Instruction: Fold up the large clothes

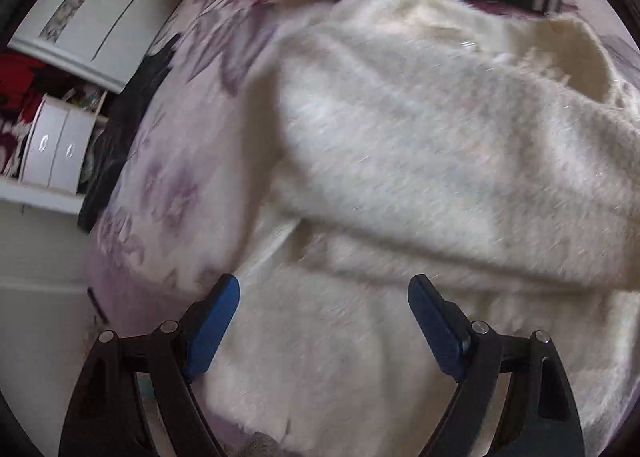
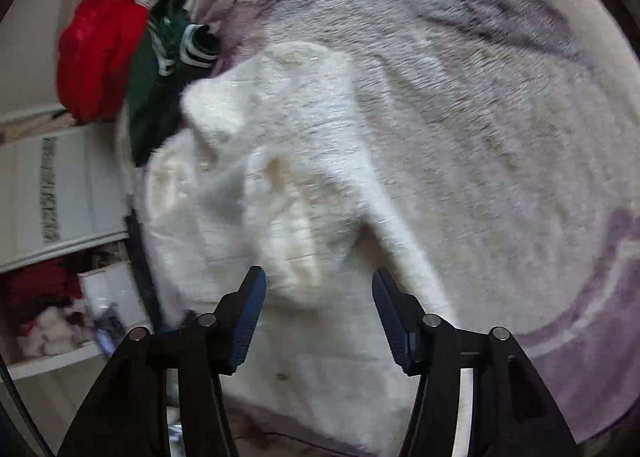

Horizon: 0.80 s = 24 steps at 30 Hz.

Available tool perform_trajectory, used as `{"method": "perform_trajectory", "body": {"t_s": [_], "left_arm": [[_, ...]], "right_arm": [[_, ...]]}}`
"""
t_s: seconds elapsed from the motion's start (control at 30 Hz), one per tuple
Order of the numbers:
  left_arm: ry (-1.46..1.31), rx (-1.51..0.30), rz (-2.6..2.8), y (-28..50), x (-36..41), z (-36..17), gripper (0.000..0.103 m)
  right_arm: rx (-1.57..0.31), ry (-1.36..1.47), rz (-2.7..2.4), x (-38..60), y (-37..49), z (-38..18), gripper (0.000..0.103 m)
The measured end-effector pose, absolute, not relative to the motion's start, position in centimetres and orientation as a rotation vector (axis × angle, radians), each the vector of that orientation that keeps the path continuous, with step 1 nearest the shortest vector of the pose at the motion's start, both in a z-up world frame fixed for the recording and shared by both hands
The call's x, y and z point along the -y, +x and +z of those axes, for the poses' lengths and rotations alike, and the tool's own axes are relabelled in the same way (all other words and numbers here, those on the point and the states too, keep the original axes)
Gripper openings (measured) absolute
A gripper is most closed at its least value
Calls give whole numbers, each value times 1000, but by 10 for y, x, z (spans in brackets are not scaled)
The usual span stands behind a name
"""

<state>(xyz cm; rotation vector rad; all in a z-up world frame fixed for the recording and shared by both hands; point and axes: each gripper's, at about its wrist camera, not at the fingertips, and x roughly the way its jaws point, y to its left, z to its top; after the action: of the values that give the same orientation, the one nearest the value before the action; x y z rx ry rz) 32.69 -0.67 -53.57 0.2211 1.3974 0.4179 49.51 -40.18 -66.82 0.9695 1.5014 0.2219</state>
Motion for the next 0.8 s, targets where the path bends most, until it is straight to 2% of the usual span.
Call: {"method": "perform_trajectory", "body": {"t_s": [0.07, 0.17, 0.2, 0.23, 0.27, 0.43, 0.5, 0.57, 0.63, 0.67, 0.8], "left_arm": [[235, -1410, 485, 316, -16, -542, 87], [257, -1443, 571, 313, -51, -564, 87], [261, -1447, 586, 315, -60, -572, 87], [274, -1447, 597, 319, -69, -581, 87], [283, -1439, 594, 322, -75, -587, 87], [297, -1422, 560, 331, -88, -601, 87], [306, -1431, 546, 336, -90, -609, 87], [306, -1428, 541, 344, -97, -616, 88], [281, -1419, 529, 355, -105, -616, 89], [267, -1413, 527, 362, -110, -616, 93], [105, -1445, 506, 374, -135, -617, 99]], "right_arm": [[-1485, 1029, 275, 382, 492, -674, 83], [-1580, 889, 272, 332, 509, -696, 83], [-1606, 865, 278, 321, 509, -707, 70], [-1614, 827, 248, 315, 510, -707, 43], [-1613, 788, 213, 310, 511, -709, 23], [-1504, 662, 97, 316, 541, -666, 23], [-1607, 548, 67, 311, 557, -675, 34], [-1666, 469, 12, 304, 558, -672, 36], [-1626, 495, 37, 295, 552, -654, 52], [-1610, 514, 41, 287, 550, -642, 62], [-1573, 606, 69, 256, 518, -620, 62]]}}
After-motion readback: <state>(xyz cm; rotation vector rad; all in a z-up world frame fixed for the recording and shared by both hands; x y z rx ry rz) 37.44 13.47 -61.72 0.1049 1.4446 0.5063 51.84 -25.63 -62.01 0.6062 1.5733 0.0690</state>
